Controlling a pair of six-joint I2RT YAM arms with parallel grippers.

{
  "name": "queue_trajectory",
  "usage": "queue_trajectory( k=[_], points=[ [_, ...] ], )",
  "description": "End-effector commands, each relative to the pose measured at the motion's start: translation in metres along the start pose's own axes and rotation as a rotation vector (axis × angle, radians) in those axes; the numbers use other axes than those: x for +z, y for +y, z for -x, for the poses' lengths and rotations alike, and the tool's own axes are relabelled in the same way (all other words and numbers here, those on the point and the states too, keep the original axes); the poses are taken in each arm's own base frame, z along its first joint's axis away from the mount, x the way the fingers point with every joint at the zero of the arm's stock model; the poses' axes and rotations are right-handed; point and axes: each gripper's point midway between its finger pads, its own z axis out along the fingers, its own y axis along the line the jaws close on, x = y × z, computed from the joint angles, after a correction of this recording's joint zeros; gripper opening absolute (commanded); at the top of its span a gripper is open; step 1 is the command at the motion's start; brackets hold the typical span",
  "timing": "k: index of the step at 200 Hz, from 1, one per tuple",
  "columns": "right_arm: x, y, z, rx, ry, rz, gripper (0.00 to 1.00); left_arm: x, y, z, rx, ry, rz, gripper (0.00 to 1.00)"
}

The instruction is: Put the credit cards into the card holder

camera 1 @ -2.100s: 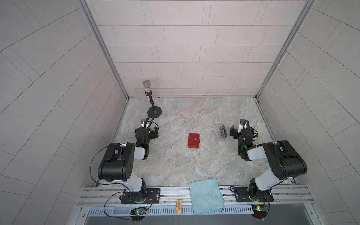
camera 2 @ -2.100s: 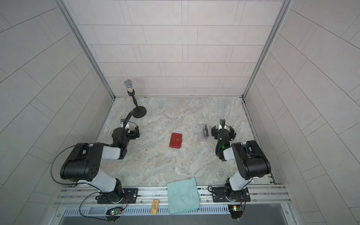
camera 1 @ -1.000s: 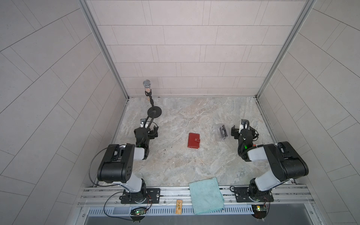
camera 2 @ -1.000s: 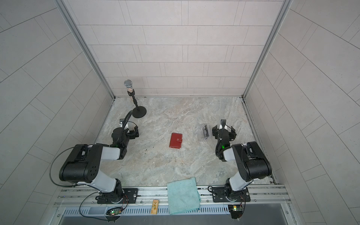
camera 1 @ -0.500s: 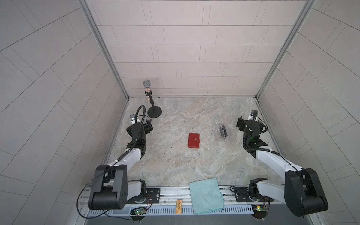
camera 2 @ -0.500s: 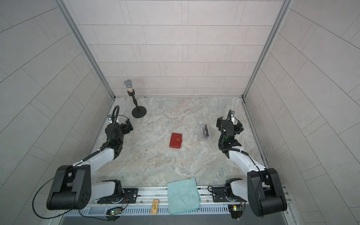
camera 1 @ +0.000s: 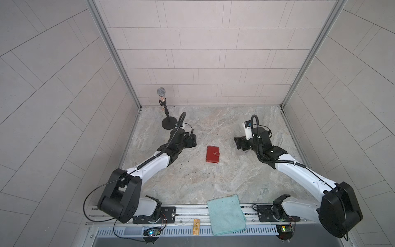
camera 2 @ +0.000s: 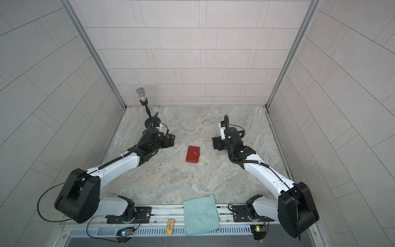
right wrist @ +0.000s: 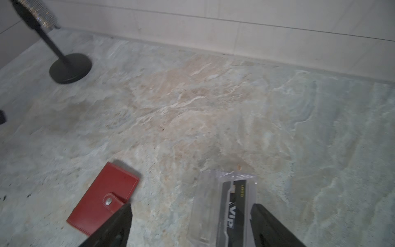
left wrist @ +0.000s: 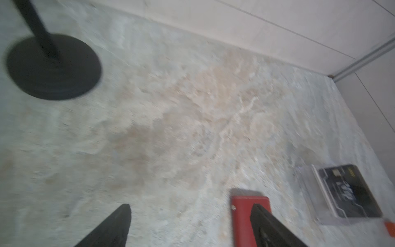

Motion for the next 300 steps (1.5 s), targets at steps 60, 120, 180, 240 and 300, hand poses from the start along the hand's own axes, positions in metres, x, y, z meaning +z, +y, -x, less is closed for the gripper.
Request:
queue_trajectory(
  k=[60,120,180,240,300],
  points=[
    [0.036,0.079,-0.061,-0.041,0.238,0.188,0.59,0.05,-0.047,-0.075,-0.094,0.337,-0.237,0.65],
    [0.071,0.102,-0.073,0.027,0.321,0.222,0.47,0.064,-0.06,-0.096,-0.147,0.399,-0.339,0.6],
    [0.095,0.111,-0.088,0.06,0.4,0.231,0.42,0.067,-0.065,-0.106,-0.168,0.436,-0.368,0.56],
    [0.106,0.11,-0.105,0.067,0.44,0.216,0.43,0.068,-0.071,-0.114,-0.17,0.466,-0.388,0.49],
    [0.111,0.098,-0.12,0.066,0.463,0.154,0.43,0.067,-0.073,-0.117,-0.171,0.478,-0.398,0.39]
  ],
)
